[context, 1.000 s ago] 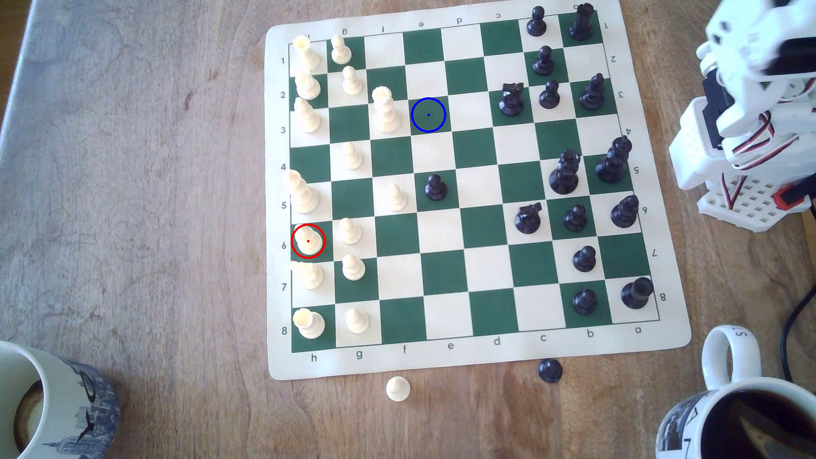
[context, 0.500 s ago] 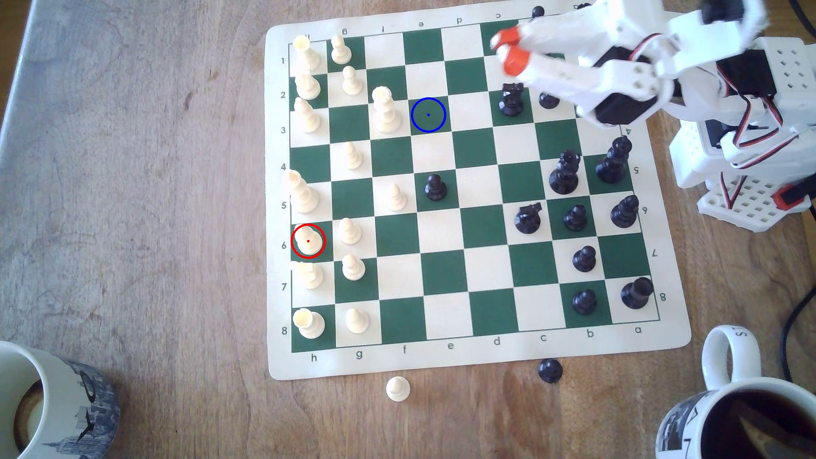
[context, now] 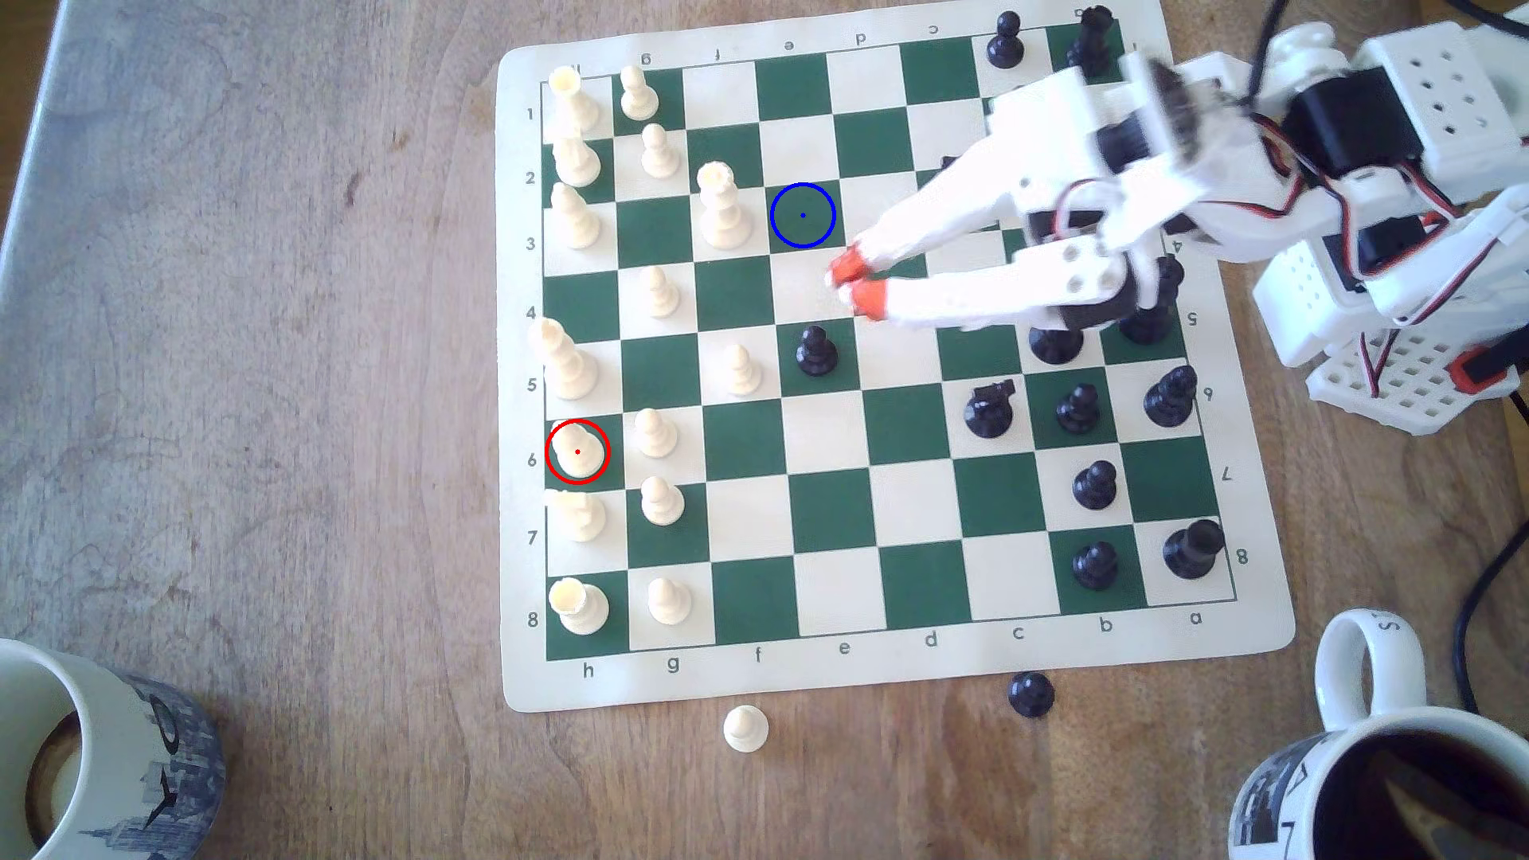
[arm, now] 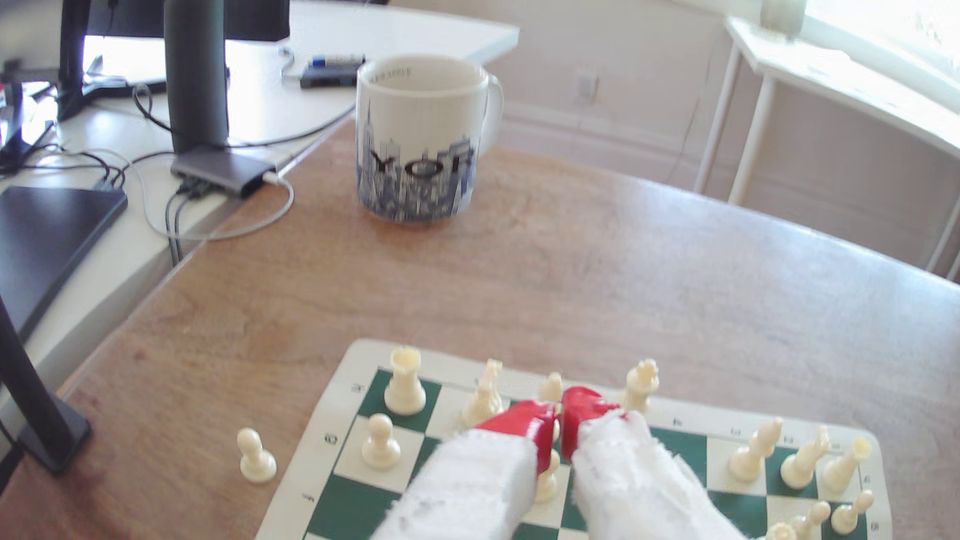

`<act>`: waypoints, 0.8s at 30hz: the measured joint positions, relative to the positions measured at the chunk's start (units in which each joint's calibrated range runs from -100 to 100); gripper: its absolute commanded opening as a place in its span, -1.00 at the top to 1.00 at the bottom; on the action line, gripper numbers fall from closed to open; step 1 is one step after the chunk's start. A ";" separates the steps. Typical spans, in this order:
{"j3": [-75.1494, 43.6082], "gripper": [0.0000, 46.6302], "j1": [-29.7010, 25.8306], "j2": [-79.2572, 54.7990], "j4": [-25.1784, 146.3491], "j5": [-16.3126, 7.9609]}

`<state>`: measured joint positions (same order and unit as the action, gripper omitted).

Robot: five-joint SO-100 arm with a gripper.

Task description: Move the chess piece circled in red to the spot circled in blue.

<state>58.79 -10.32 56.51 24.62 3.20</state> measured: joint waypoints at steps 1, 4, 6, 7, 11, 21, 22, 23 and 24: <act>-2.98 0.99 0.07 -2.68 1.99 -0.10; -11.57 0.91 -0.29 -9.89 8.21 -1.27; -18.44 0.89 -0.29 -15.92 11.87 -2.15; -20.24 0.88 0.15 -17.76 12.83 -2.44; -31.63 0.83 2.43 -30.33 14.90 -4.69; -50.34 0.54 4.35 -53.20 17.05 -7.67; -52.87 0.52 4.35 -55.05 17.93 -8.01; -57.30 0.51 4.35 -58.15 19.36 -8.64; -58.65 0.50 4.28 -58.90 19.76 -8.89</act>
<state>0.14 -6.05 -2.39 44.38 -5.69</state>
